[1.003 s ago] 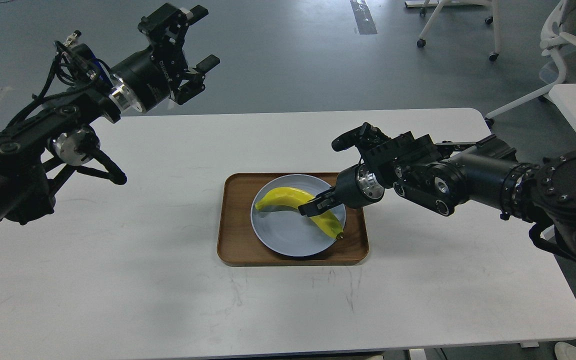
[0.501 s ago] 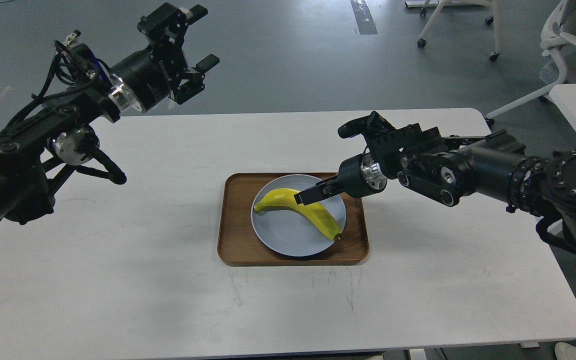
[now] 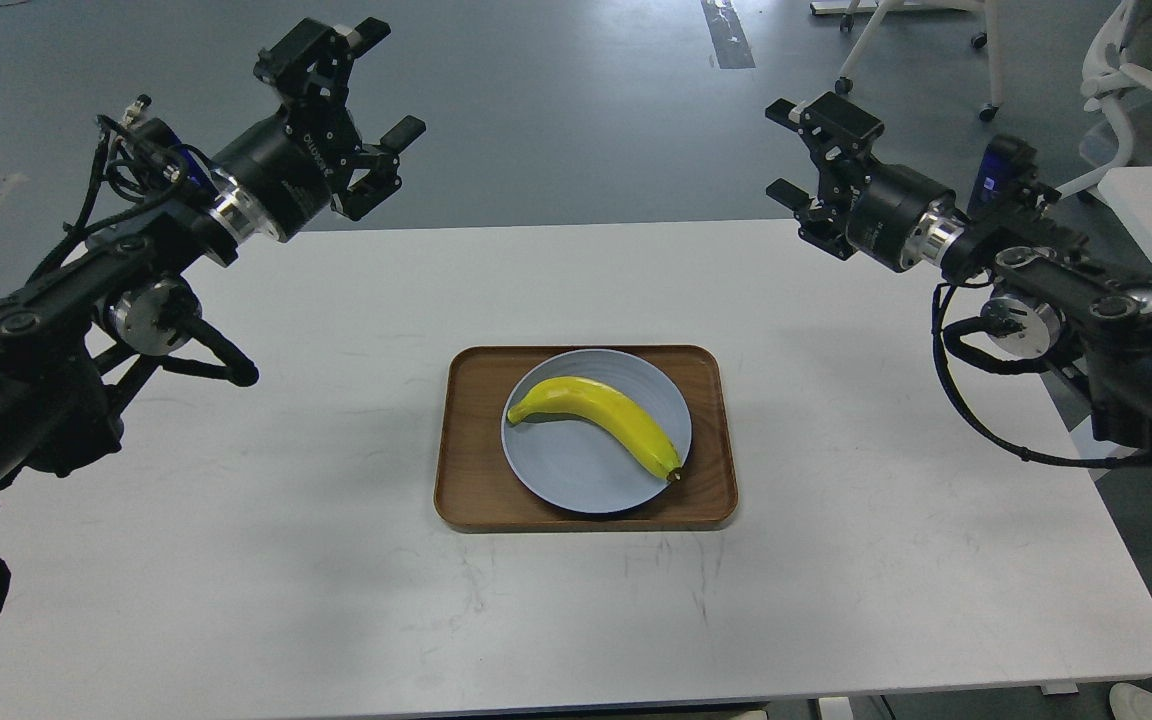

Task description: Place banana on plate with both arms

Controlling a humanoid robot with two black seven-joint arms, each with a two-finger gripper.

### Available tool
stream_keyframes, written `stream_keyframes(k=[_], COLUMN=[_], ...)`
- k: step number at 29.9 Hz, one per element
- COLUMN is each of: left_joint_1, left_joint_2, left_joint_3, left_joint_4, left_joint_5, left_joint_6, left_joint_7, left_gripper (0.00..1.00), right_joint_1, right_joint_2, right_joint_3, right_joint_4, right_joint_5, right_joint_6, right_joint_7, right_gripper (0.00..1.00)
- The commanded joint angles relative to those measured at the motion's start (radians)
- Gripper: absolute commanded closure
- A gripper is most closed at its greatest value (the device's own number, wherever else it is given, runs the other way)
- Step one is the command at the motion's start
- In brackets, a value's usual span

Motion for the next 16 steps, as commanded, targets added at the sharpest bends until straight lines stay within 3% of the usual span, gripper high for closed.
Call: stream_keyframes(k=[1, 16], left_joint_1=[0.048, 0.247], left_joint_2=[-0.025, -0.172], left_joint_3=[-0.051, -0.148], left_joint_4=[0.001, 0.026], left_joint_5=[0.0, 0.015], left_joint_6=[-0.001, 0.037], left_joint_7=[0.0, 0.005], left_gripper=[0.02, 0.02], right_joint_1=[-0.094, -0.177], right_joint_2=[-0.005, 0.006], right_joint_3=[0.126, 0.144], right_joint_4=[0.006, -0.005], right_joint_5=[0.085, 0.105], right_joint_6=[0.005, 0.047], right_joint_7=[0.0, 0.0], right_gripper=[0.01, 0.0])
